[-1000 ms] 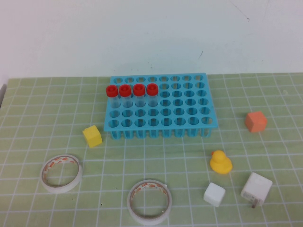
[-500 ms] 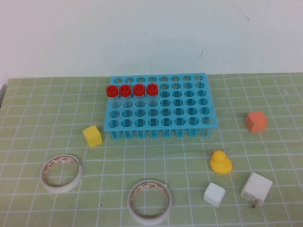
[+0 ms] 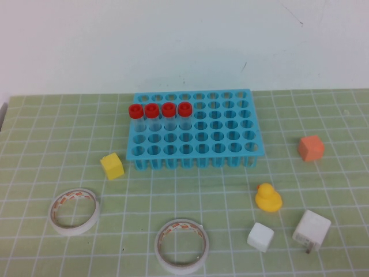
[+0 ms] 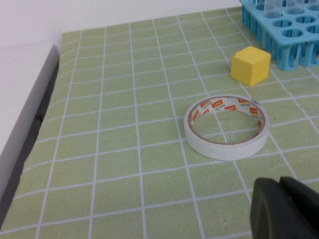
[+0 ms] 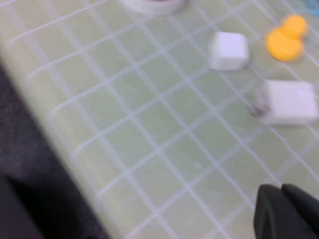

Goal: Place the test tubes

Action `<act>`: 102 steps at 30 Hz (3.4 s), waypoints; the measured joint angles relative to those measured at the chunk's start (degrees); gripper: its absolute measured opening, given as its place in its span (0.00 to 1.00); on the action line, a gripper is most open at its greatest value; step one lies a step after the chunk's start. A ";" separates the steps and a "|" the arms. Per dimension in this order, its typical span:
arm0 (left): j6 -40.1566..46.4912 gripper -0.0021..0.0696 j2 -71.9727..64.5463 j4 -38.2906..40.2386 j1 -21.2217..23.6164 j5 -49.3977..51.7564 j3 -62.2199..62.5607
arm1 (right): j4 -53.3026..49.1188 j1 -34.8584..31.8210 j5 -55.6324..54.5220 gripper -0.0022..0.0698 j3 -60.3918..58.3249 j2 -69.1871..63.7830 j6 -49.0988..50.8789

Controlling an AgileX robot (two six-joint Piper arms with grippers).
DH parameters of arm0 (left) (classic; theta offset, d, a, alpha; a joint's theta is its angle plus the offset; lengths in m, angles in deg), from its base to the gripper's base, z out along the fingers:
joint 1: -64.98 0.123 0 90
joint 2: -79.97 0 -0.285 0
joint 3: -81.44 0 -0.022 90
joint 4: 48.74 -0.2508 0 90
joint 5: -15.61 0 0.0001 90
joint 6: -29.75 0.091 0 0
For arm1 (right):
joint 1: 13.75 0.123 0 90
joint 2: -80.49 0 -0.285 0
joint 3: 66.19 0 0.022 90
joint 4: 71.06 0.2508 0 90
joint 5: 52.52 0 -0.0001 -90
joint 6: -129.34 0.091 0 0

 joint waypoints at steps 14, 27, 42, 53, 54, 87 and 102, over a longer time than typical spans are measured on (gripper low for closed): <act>0.00 0.03 0.00 0.00 0.00 0.00 0.00 | -3.07 -44.45 -28.72 0.03 -4.79 6.15 -0.01; 0.00 0.03 0.00 0.00 0.00 0.04 0.00 | -3.20 -63.38 -39.70 0.03 -24.85 22.78 0.18; 0.00 0.03 0.00 -0.03 0.00 0.13 0.09 | 2.19 -63.54 -34.35 0.03 -27.99 23.83 -5.37; 0.00 0.03 0.00 -0.12 0.00 0.13 0.09 | 17.79 -68.03 -33.77 0.03 -27.88 23.83 -23.11; 0.00 0.03 0.00 -0.12 0.00 0.13 0.09 | 17.92 -68.33 -33.68 0.03 -27.88 23.83 -23.11; -0.29 0.03 0.00 -0.12 0.00 0.17 0.09 | 19.28 -69.37 -33.10 0.03 -27.75 23.83 -14.84; -0.18 0.03 0.00 -0.12 0.00 0.17 0.09 | 19.28 -69.37 -32.97 0.03 -27.75 23.83 -14.70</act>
